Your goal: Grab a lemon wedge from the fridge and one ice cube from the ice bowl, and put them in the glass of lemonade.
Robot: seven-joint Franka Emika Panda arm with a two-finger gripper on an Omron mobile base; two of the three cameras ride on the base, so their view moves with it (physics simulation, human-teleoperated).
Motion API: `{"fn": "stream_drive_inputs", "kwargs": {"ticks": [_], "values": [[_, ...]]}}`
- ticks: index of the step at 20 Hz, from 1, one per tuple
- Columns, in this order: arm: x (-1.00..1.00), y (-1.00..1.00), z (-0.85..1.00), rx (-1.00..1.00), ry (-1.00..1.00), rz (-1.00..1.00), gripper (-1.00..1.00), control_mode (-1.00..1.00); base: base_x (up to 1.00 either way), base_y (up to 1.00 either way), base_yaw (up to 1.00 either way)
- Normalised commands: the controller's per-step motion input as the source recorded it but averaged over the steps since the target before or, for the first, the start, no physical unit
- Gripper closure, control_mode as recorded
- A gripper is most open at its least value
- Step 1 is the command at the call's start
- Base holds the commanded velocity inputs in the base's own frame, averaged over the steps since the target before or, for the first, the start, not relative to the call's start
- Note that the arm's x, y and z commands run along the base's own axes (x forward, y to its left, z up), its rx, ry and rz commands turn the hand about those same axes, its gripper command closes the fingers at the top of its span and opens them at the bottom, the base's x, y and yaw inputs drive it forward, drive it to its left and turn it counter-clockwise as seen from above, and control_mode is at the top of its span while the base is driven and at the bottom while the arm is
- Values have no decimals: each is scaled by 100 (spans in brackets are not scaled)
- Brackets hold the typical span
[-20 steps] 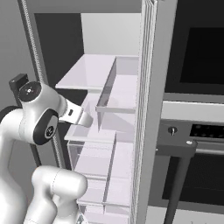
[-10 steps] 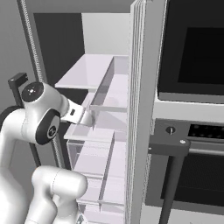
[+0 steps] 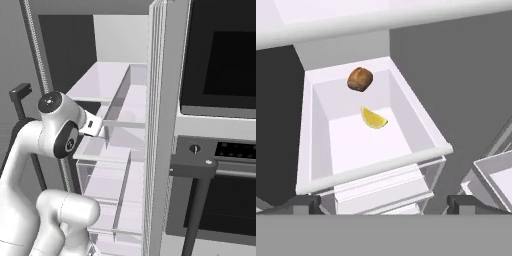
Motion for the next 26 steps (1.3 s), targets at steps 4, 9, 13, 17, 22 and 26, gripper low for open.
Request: {"fn": "stream_drive_inputs", "kwargs": {"ticks": [4, 9, 13, 17, 22, 26], "values": [[71, -2, -40, -1, 3, 4, -100, -100, 0, 0, 0], [88, -7, -58, 0, 28, 4, -100, -100, 0, 0, 0], [57, 0, -37, 0, 42, 7, -100, -100, 0, 0, 0], [11, 0, -26, 0, 14, 9, -100, -100, 0, 0, 0], [15, 0, -52, 0, 0, 10, -100, -100, 0, 0, 0], [8, -2, -46, 0, -1, 12, -100, -100, 0, 0, 0]]}}
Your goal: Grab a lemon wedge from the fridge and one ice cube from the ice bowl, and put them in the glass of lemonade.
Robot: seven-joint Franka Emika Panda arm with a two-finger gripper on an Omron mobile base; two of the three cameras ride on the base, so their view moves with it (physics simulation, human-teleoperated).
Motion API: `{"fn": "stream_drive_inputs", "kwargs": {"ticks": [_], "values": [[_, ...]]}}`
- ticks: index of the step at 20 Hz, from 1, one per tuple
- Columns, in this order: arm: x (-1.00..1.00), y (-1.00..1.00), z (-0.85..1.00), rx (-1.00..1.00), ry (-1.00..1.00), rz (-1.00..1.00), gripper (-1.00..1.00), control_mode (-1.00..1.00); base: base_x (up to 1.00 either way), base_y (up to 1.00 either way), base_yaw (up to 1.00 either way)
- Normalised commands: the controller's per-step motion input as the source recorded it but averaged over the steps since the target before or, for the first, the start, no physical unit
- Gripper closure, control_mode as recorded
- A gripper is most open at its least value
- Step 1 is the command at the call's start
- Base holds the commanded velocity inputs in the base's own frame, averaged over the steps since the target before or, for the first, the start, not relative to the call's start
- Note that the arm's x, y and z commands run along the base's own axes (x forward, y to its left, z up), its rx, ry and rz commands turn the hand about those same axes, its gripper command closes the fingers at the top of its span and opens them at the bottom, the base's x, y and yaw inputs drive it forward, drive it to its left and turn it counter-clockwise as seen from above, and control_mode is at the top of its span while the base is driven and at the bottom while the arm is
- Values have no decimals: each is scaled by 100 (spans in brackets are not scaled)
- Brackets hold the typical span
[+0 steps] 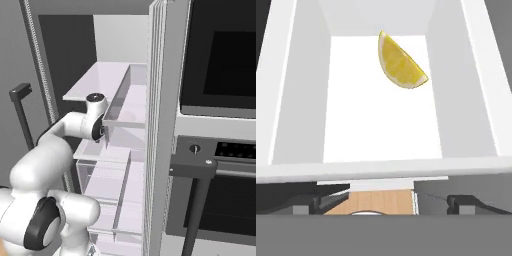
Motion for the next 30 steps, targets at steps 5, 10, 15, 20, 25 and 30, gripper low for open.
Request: {"fn": "stream_drive_inputs", "kwargs": {"ticks": [5, 10, 15, 20, 25, 30], "values": [[2, -12, -26, 1, 0, 16, -100, -100, 0, 0, 0], [21, -26, 0, 3, 0, 29, -100, -100, 0, 0, 0], [36, -22, 0, 0, 0, 28, -100, -100, 0, 0, 0], [47, 0, 0, 0, -1, 16, -100, -100, 0, 0, 0], [13, 0, -8, 0, -9, 4, -100, -100, 0, 0, 0], [39, 0, 0, 0, -3, 0, -100, -100, 0, 0, 0]]}}
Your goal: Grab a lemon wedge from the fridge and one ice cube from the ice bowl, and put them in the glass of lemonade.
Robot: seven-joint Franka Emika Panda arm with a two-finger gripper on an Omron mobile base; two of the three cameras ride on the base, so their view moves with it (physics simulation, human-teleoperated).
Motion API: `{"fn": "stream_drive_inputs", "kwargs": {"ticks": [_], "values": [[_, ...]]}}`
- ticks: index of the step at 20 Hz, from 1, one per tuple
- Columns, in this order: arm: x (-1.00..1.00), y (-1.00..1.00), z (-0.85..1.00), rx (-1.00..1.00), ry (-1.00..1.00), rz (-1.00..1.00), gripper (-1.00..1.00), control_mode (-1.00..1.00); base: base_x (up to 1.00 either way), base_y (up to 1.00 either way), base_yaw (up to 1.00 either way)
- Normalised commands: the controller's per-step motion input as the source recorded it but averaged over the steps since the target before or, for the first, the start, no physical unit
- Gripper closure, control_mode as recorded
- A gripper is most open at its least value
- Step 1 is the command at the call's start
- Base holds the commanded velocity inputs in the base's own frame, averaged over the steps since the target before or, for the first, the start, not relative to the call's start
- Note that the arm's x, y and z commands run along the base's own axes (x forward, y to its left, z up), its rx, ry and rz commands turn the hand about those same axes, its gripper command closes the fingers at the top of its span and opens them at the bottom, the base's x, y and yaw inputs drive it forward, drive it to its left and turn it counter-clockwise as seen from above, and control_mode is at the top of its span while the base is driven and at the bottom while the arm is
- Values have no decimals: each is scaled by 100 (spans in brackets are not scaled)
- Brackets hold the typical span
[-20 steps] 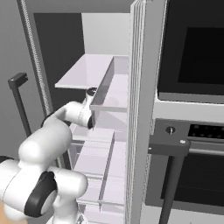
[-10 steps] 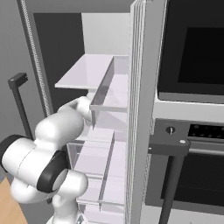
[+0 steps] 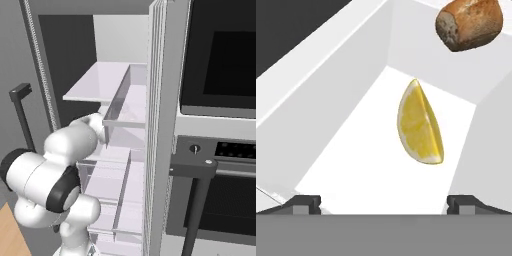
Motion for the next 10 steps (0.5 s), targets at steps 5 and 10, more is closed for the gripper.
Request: {"fn": "stream_drive_inputs", "kwargs": {"ticks": [5, 10], "values": [[56, 0, -11, 3, 0, -2, -100, -100, 0, 0, 0], [33, -2, -3, 10, 0, -1, -100, -100, 0, 0, 0]]}}
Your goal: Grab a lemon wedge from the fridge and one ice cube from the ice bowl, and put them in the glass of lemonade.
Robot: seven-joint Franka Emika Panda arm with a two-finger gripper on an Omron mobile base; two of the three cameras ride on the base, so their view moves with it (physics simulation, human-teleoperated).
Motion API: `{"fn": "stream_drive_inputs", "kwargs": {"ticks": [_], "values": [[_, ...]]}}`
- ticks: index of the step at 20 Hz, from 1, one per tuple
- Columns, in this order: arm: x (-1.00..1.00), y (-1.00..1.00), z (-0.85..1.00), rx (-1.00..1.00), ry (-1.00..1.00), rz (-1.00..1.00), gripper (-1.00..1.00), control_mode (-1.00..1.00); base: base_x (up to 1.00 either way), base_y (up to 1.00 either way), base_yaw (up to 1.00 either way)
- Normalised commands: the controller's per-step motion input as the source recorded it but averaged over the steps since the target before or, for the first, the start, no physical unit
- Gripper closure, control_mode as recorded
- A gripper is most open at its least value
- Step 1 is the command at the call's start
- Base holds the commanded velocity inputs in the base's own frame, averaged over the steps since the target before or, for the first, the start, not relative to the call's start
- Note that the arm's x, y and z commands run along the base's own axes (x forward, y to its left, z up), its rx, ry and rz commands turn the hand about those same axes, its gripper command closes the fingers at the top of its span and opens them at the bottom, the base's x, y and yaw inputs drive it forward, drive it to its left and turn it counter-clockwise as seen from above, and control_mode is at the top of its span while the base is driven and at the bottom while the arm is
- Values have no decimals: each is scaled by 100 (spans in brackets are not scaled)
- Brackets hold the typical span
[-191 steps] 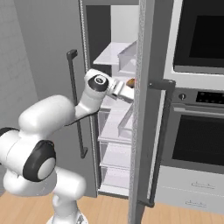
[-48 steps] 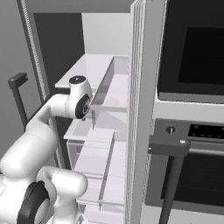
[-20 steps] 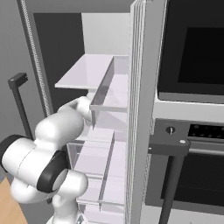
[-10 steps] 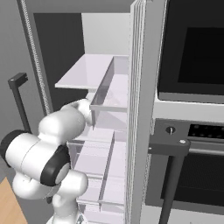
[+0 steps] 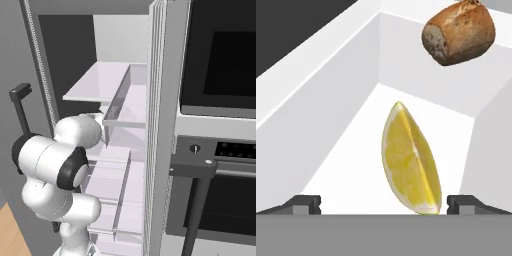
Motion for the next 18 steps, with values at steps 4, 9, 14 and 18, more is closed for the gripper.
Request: {"fn": "stream_drive_inputs", "kwargs": {"ticks": [4, 9, 14, 18], "values": [[45, -18, 20, 6, 11, 0, -100, -100, 0, 0, 0], [21, -8, -13, 3, 1, 0, -100, -100, 0, 0, 0], [-1, 0, -25, 0, 1, 0, -100, -100, 0, 0, 0], [-4, 13, -4, 0, 0, 0, -100, -100, 0, 0, 0]]}}
